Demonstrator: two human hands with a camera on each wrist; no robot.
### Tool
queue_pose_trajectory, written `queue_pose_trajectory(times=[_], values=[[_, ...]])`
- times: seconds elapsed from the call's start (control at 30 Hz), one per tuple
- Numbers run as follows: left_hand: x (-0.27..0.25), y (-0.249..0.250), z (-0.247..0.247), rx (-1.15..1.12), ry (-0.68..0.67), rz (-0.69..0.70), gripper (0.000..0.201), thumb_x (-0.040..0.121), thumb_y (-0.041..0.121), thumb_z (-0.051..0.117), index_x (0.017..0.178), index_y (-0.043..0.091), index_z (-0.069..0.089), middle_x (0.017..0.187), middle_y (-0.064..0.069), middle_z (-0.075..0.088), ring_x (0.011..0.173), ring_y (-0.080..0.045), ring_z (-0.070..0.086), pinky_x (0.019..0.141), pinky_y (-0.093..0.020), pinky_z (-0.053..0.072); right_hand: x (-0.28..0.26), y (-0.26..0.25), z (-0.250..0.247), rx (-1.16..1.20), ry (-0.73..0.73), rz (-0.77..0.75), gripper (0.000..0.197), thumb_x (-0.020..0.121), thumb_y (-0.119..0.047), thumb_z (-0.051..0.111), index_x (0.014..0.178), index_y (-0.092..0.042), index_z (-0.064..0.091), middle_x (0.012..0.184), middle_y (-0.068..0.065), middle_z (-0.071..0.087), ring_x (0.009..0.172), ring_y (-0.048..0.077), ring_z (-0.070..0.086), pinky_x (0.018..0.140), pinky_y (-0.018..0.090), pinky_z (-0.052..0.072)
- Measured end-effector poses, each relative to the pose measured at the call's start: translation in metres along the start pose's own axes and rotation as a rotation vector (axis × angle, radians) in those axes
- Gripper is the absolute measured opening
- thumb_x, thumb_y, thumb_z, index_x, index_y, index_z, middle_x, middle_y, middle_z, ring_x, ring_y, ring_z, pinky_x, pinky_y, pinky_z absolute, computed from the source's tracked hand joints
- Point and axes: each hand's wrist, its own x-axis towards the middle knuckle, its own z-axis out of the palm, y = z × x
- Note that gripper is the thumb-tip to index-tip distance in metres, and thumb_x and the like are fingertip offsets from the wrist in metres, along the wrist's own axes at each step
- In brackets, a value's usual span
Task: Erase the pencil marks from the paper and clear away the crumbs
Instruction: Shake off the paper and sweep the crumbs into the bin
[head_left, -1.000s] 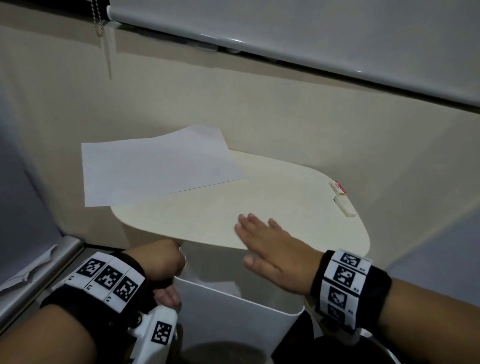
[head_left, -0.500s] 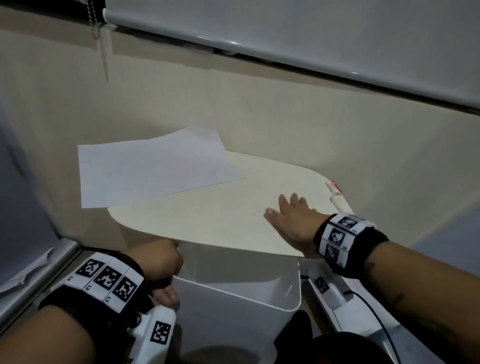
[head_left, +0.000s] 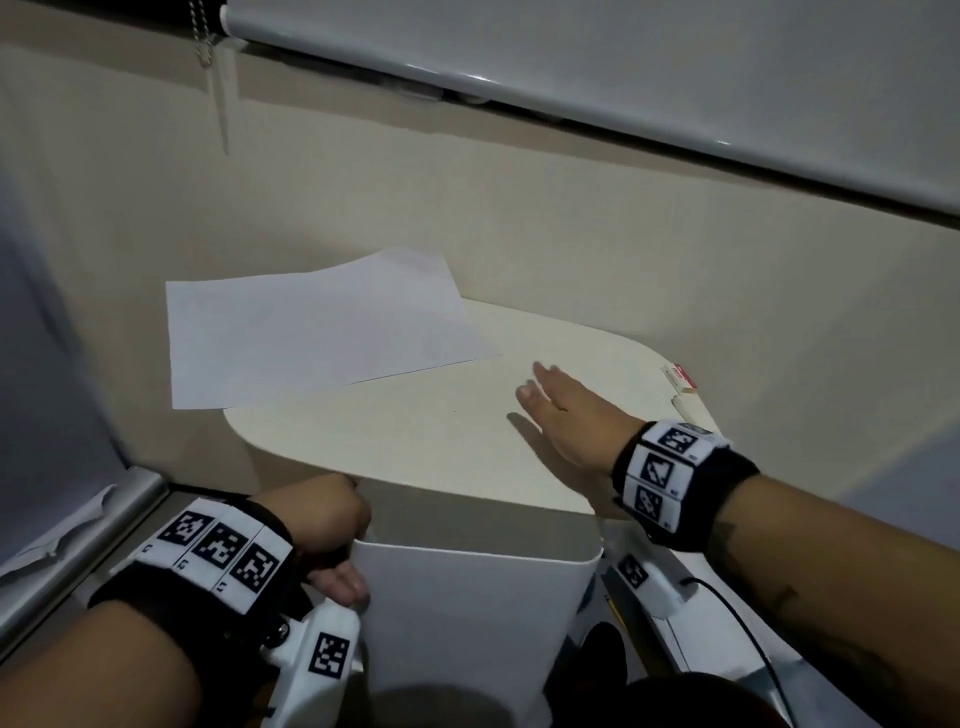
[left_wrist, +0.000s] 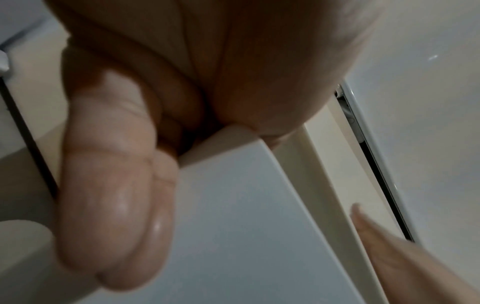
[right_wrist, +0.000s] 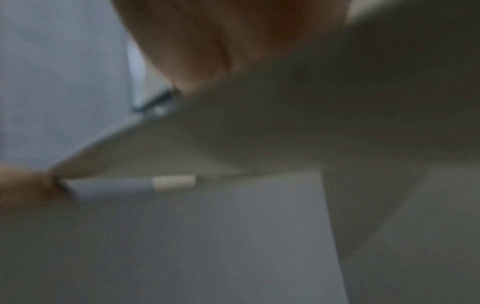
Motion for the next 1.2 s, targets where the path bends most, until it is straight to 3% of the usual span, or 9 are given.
queue_pose_trajectory(times=[0.1, 0.23, 0.37, 0.47, 0.6, 0.73, 0.9, 1.03, 1.2], values=[[0.003, -0.003, -0.004, -0.006, 0.026, 0.000, 0.027, 0.091, 0.004, 0.033, 0.112, -0.004, 0.049, 0.070, -0.031, 0.068, 0.044, -0.030, 0.061, 0.057, -0.035, 0.055, 0.017, 0.007, 0.007, -0.267, -0.064, 0.123, 0.076, 0.099, -0.061, 0.018, 0.158, -0.016, 0.002, 0.165, 0.014, -0.005, 0.152, 0.027, -0.008, 0.121, 0.048, 0.001], [0.006, -0.002, -0.003, -0.007, 0.009, 0.002, 0.026, 0.092, 0.003, 0.031, 0.111, -0.007, 0.047, 0.070, -0.032, 0.067, 0.048, -0.033, 0.064, 0.060, -0.040, 0.058, 0.005, -0.006, 0.018, -0.358, -0.132, -0.178, 0.071, 0.101, -0.059, 0.017, 0.158, -0.021, -0.003, 0.165, 0.006, -0.011, 0.151, 0.017, -0.012, 0.122, 0.041, -0.006], [0.007, -0.004, -0.004, -0.018, -0.002, -0.016, 0.031, 0.095, 0.004, 0.032, 0.117, -0.012, 0.047, 0.065, -0.030, 0.066, 0.041, -0.031, 0.060, 0.045, -0.030, 0.051, -0.013, -0.020, 0.022, -0.001, -0.247, -0.492, 0.050, 0.106, -0.034, 0.033, 0.154, -0.022, 0.029, 0.158, -0.011, 0.028, 0.145, -0.001, 0.020, 0.122, 0.024, 0.010], [0.007, -0.007, -0.010, -0.034, 0.021, -0.026, 0.025, 0.094, 0.006, 0.032, 0.111, -0.006, 0.046, 0.069, -0.032, 0.067, 0.041, -0.031, 0.059, 0.053, -0.033, 0.053, -0.007, -0.024, 0.016, 0.285, 0.008, -0.400, 0.043, 0.103, -0.034, 0.045, 0.145, -0.023, 0.047, 0.146, -0.005, 0.051, 0.135, 0.004, 0.044, 0.117, 0.029, 0.030], [0.006, -0.009, -0.013, -0.042, 0.031, -0.036, 0.025, 0.092, 0.006, 0.032, 0.109, -0.006, 0.047, 0.072, -0.033, 0.067, 0.042, -0.031, 0.059, 0.054, -0.033, 0.053, 0.014, -0.024, 0.018, -0.083, -0.043, -0.136, 0.062, 0.104, -0.049, 0.024, 0.158, -0.021, 0.012, 0.166, 0.002, 0.003, 0.152, 0.015, -0.002, 0.122, 0.037, -0.001], [0.005, -0.008, -0.014, -0.035, 0.054, -0.033, 0.022, 0.095, 0.004, 0.032, 0.112, -0.006, 0.042, 0.071, -0.034, 0.065, 0.041, -0.031, 0.056, 0.042, -0.030, 0.050, 0.010, -0.031, 0.030, -0.339, -0.156, -0.335, 0.064, 0.103, -0.053, 0.016, 0.158, -0.024, 0.002, 0.165, -0.002, -0.008, 0.151, 0.011, -0.011, 0.122, 0.045, -0.005], [0.002, -0.010, -0.016, -0.053, 0.033, -0.068, 0.030, 0.091, 0.007, 0.035, 0.111, -0.011, 0.048, 0.073, -0.035, 0.066, 0.043, -0.031, 0.058, 0.052, -0.032, 0.052, -0.016, -0.034, 0.041, -0.148, -0.253, -0.654, 0.057, 0.102, -0.040, 0.023, 0.155, -0.019, 0.025, 0.162, -0.006, 0.020, 0.150, 0.004, 0.011, 0.123, 0.029, 0.003], [-0.002, -0.009, -0.015, -0.044, 0.055, -0.057, 0.019, 0.092, 0.006, 0.034, 0.103, -0.006, 0.045, 0.074, -0.035, 0.066, 0.044, -0.031, 0.058, 0.060, -0.038, 0.053, -0.037, -0.042, 0.042, 0.426, -0.158, -0.488, 0.043, 0.103, -0.035, 0.039, 0.145, -0.024, 0.046, 0.136, -0.003, 0.061, 0.129, 0.004, 0.052, 0.110, 0.023, 0.039], [-0.003, -0.013, -0.015, -0.049, 0.039, -0.050, 0.030, 0.089, 0.005, 0.033, 0.101, -0.012, 0.054, 0.067, -0.031, 0.066, 0.047, -0.031, 0.059, 0.068, -0.041, 0.052, -0.024, -0.035, 0.038, -0.321, -0.107, -0.374, 0.060, 0.105, -0.046, 0.026, 0.157, -0.018, 0.017, 0.165, 0.003, 0.010, 0.152, 0.014, 0.002, 0.124, 0.040, 0.005]])
